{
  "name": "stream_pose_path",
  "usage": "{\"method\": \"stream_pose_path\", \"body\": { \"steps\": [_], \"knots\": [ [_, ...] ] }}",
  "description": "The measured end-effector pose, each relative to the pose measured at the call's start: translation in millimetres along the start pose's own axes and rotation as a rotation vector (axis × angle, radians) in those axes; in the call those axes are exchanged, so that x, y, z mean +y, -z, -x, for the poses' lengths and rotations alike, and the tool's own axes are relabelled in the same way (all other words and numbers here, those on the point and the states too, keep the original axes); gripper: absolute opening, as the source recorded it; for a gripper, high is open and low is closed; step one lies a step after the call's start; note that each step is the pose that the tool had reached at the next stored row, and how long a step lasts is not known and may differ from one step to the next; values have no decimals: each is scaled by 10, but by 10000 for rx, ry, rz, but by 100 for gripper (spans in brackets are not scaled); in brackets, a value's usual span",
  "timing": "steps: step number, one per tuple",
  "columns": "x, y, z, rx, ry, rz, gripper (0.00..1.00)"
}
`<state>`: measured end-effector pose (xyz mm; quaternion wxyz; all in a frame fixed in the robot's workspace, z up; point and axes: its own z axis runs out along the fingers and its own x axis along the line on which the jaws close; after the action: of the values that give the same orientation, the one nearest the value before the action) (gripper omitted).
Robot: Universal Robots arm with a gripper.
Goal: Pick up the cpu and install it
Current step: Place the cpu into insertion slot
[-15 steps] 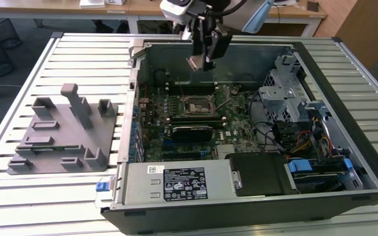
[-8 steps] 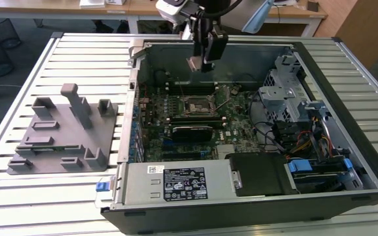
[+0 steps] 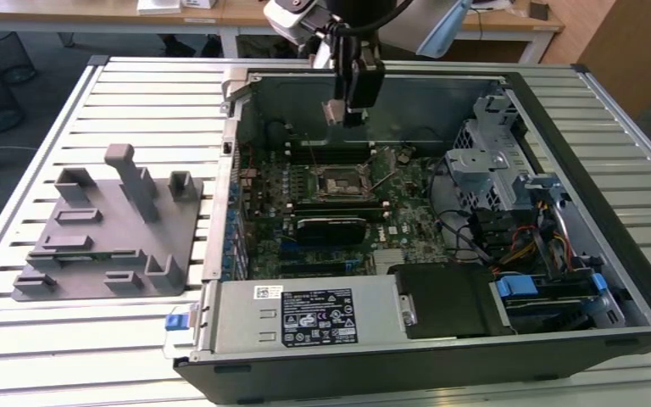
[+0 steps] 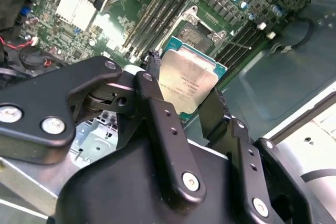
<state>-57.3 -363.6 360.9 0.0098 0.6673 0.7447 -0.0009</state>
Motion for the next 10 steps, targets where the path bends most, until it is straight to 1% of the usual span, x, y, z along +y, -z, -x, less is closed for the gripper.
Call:
{"method": "stream_pose_path", "body": {
  "steps": [5,8,10],
  "knots": [
    [15,-82,-85,0,-43,-1,54],
    [19,-135,-112,-4,-112,-2,54],
    [19,-167,-118,-14,-245,-5,54]
  ]
}}
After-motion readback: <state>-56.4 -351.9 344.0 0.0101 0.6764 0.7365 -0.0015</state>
